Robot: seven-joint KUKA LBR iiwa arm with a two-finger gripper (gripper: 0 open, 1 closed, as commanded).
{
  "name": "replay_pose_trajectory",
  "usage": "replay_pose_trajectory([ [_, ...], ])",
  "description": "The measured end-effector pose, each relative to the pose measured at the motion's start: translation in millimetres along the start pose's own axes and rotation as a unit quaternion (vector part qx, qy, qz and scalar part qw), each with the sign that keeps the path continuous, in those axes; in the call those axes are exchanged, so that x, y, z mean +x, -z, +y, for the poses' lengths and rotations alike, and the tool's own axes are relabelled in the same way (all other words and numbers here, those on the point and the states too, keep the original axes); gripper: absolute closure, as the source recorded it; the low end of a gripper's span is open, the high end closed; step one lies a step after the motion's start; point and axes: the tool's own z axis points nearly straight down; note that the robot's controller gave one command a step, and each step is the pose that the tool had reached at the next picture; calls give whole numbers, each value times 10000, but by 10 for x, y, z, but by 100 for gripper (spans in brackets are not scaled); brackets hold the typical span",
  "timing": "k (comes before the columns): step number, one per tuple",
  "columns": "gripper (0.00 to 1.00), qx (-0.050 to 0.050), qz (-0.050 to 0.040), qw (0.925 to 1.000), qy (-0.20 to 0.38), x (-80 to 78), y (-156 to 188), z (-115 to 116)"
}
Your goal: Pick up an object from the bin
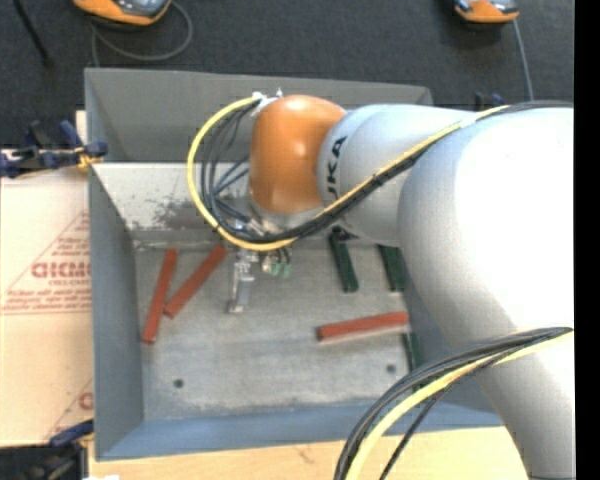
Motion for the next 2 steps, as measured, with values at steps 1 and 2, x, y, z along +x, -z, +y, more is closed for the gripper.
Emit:
replay_pose_trajectory([
  [1, 100, -9, -51, 10000, -15, -33, 60, -3],
  [2, 0, -6, -25, 10000, -20, -16, 38, -4],
])
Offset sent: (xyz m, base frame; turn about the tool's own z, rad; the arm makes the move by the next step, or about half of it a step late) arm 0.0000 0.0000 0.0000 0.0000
